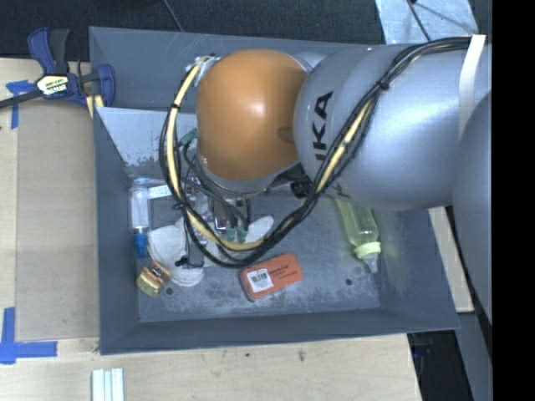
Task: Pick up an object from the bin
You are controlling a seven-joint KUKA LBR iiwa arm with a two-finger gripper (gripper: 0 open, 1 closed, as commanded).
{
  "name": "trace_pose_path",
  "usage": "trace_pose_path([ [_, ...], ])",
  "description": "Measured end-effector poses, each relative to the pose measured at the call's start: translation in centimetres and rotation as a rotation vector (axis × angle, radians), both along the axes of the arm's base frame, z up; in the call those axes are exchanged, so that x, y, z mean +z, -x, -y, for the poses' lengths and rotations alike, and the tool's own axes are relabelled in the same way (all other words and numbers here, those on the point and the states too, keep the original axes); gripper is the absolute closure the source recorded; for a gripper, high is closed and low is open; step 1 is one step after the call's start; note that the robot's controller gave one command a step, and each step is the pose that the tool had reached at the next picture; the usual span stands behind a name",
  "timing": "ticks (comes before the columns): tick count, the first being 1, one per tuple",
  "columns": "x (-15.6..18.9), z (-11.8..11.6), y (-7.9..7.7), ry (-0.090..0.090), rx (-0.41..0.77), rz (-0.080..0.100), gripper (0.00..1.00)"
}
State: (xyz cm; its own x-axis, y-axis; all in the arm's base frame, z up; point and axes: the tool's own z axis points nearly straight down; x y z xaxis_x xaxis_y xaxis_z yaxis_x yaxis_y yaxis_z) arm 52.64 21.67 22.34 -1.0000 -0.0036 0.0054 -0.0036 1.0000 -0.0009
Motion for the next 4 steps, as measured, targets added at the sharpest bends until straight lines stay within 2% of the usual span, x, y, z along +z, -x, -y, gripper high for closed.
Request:
trace_pose_path([
  [1, 0.5, 0.1, -0.2, -0.002, -0.003, 0.008, 0.0],
  [2, -4.4, 1.5, -1.3, -0.005, -0.032, 0.015, 0.0],
  [3, -11.3, 2.8, -1.4, -0.003, -0.145, 0.011, 0.0],
  [4, -13.1, 1.1, -2.1, -0.002, -0.172, 0.009, 1.0],
])
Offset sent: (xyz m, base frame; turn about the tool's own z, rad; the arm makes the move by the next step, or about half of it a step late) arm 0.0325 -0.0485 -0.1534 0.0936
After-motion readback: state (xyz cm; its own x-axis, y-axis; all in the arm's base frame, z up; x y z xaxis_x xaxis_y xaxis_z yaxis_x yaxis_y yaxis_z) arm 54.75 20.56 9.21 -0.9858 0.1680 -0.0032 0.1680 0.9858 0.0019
